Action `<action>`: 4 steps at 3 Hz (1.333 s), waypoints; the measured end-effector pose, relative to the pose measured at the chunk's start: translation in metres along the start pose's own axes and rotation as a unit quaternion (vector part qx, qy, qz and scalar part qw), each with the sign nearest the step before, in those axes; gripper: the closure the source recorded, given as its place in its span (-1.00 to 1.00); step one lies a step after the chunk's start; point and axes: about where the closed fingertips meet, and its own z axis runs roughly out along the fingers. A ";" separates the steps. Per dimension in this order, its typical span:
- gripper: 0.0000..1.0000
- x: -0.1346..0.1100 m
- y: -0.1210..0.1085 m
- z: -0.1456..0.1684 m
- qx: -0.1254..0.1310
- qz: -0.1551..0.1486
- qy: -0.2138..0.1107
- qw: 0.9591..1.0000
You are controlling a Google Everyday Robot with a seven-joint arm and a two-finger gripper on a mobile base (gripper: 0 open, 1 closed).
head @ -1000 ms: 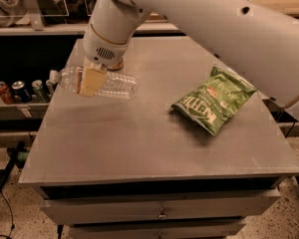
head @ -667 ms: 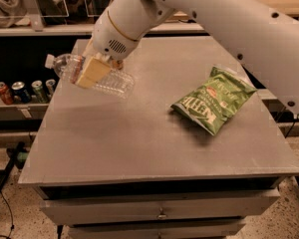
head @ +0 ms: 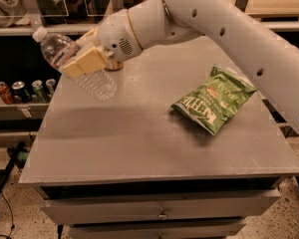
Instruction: Place water bottle upright
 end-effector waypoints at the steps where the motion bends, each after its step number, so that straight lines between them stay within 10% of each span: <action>1: 1.00 -0.016 0.003 0.001 0.012 0.031 -0.059 0.998; 4: 1.00 -0.014 -0.003 0.035 0.064 0.112 -0.122 0.984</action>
Offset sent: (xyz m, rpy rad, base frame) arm -0.0020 0.0222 0.0205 0.2208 0.1618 -0.2085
